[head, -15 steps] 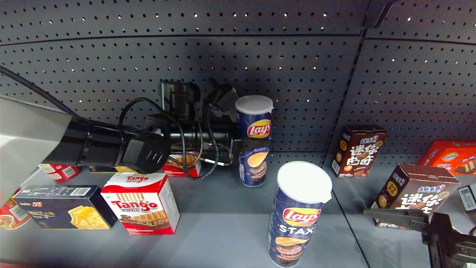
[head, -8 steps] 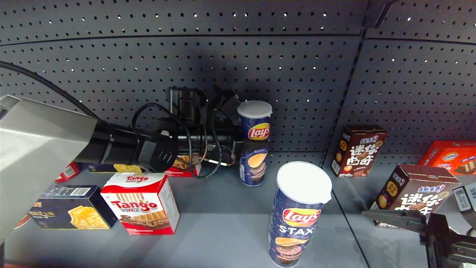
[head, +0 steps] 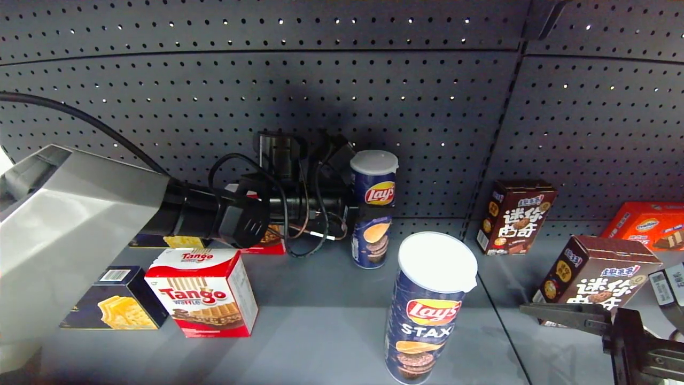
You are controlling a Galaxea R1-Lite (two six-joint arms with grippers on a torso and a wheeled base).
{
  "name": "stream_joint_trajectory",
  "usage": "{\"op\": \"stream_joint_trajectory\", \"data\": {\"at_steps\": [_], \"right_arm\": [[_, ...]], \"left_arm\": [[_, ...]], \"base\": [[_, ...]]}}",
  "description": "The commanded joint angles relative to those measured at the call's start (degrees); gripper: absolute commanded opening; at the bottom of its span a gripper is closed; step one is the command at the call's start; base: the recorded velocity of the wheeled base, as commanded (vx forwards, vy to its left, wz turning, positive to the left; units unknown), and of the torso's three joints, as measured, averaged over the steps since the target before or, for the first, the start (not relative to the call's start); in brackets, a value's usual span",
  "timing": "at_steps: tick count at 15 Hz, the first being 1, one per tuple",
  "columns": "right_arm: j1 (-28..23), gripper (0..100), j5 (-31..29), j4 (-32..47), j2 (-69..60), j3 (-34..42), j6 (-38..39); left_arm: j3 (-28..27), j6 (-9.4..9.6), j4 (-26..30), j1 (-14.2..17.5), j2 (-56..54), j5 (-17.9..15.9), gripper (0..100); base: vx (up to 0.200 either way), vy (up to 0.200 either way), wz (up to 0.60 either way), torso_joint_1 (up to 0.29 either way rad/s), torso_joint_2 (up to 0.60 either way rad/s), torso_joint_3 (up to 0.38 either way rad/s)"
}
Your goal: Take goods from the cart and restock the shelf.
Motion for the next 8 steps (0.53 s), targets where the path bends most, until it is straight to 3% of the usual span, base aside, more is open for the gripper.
{"op": "stream_joint_trajectory", "data": {"at_steps": [1,7,8], "right_arm": [[0.01,100,0.06,-0.10,0.11,0.18,0.00],[-0.08,100,0.06,-0.10,-0.16,0.80,0.79],[-0.08,100,0.06,-0.10,-0.25,0.89,0.79]], "left_arm": [[-0.53,0.02,-0.10,0.00,1.09,-0.03,0],[-1.58,0.11,-0.01,-0.52,2.67,-0.12,0],[-1.67,0.11,-0.10,-0.52,2.67,-0.12,100]], "base": [[0.000,0.000,0.00,0.000,0.00,0.000],[0.000,0.000,0.00,0.000,0.00,0.000],[0.000,0.000,0.00,0.000,0.00,0.000]]}}
